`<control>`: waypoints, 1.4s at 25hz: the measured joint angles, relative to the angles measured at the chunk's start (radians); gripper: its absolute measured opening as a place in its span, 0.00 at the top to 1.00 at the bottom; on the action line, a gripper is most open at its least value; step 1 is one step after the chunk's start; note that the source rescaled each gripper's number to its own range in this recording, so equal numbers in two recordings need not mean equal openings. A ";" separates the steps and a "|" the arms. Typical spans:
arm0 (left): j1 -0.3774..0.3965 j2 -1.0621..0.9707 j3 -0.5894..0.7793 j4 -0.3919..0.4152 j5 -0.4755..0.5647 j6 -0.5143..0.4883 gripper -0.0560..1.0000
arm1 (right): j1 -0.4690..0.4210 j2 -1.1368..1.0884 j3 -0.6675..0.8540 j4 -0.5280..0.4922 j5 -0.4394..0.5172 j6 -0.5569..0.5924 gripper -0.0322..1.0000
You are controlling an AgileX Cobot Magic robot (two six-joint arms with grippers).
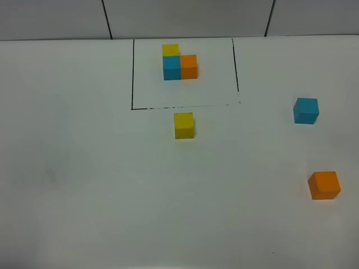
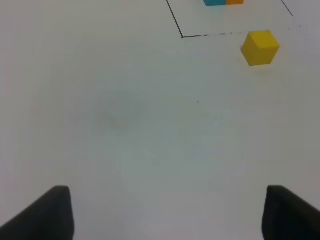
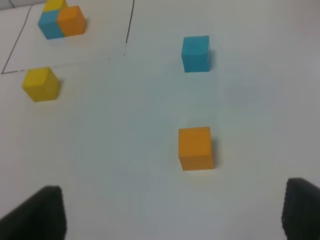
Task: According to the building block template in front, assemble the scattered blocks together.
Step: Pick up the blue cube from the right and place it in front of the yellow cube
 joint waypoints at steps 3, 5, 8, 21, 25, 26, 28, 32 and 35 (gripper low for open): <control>0.000 0.000 0.000 0.000 0.000 0.000 0.40 | 0.000 0.000 0.000 0.000 -0.001 0.000 0.24; 0.000 0.000 0.000 0.000 0.000 0.000 0.43 | 0.000 0.000 0.000 0.000 -0.001 0.000 0.24; 0.000 0.000 0.000 0.000 0.000 0.000 0.46 | 0.000 0.000 0.000 0.000 -0.001 0.000 0.24; 0.000 0.000 0.000 0.000 0.000 0.000 0.48 | 0.000 0.000 0.000 0.000 -0.001 0.000 0.24; 0.000 0.000 0.000 0.000 0.000 0.000 0.48 | 0.000 0.000 0.000 0.000 -0.001 0.000 0.24; 0.000 0.000 0.000 0.000 0.000 0.000 0.48 | 0.000 0.000 0.000 0.000 -0.001 0.000 0.24; 0.000 0.000 0.000 0.000 0.000 0.000 0.48 | 0.000 0.000 0.000 0.000 -0.001 0.000 0.24; 0.000 0.000 0.000 0.000 0.000 0.000 0.48 | 0.000 0.000 0.000 0.001 -0.001 0.000 0.24; 0.000 0.000 0.000 0.000 0.000 0.000 0.48 | 0.000 0.000 0.000 0.022 -0.001 0.000 0.24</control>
